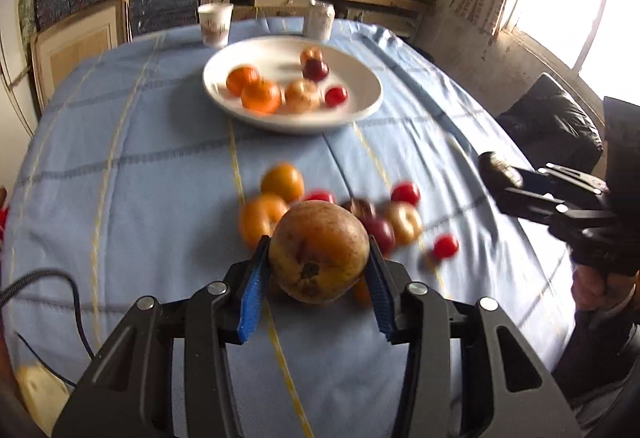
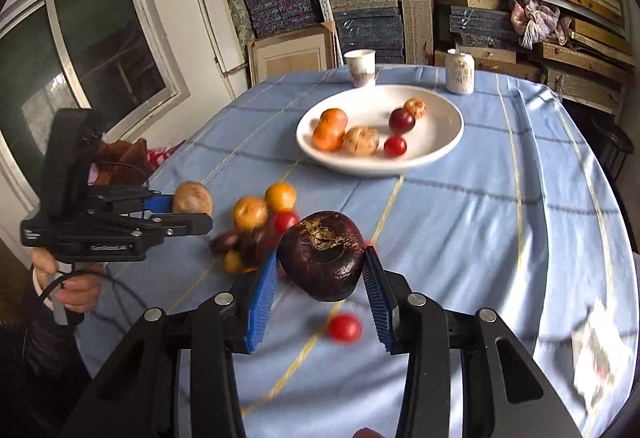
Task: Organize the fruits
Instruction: 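Carry the brown fruit and dark round fruit toward the white plate with both tools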
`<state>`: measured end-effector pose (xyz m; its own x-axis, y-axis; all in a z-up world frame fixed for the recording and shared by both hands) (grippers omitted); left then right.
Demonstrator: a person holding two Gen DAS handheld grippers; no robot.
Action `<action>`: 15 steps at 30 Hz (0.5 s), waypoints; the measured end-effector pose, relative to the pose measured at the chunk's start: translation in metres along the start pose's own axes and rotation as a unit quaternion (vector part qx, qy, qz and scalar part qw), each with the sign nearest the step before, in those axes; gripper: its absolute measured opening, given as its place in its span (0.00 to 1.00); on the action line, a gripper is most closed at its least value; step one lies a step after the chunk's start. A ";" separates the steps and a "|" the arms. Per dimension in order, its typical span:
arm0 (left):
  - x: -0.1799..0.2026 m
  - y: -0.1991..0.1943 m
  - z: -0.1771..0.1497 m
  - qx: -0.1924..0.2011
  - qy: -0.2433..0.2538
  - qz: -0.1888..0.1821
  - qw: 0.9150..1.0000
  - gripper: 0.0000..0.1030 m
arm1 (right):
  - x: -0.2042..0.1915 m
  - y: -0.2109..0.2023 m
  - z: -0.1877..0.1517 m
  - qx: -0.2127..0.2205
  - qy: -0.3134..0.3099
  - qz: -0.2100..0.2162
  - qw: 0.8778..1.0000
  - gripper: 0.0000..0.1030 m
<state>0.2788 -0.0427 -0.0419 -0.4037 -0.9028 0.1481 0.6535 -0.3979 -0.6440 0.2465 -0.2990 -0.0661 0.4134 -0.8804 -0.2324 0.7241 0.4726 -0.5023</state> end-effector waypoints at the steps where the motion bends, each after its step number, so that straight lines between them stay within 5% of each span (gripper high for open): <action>1: -0.001 0.007 0.016 0.008 0.005 0.005 1.000 0.43 | 0.006 0.011 0.008 0.004 0.013 0.008 1.000 0.42; 8: -0.011 0.087 0.101 0.022 0.009 0.029 0.999 0.43 | 0.043 0.089 0.053 0.028 0.035 -0.033 0.998 0.42; 15: -0.027 0.159 0.134 -0.004 0.004 0.050 0.999 0.43 | 0.077 0.144 0.064 0.012 0.053 -0.048 0.997 0.42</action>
<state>0.4795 -0.1035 -0.0480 -0.3415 -0.9368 0.0763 0.6856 -0.3038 -0.6615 0.4181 -0.2957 -0.1029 0.2823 -0.9203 -0.2709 0.7710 0.3857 -0.5068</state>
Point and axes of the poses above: each gripper's, at about its wrist camera, not at the fingertips, and y roughly the way its jaws point, x to its right, z to its top, the point moved 2 cm from there along y, roughly the way its jaws point, and after that the axes turned 11 degrees about x, right-handed, at the moved point
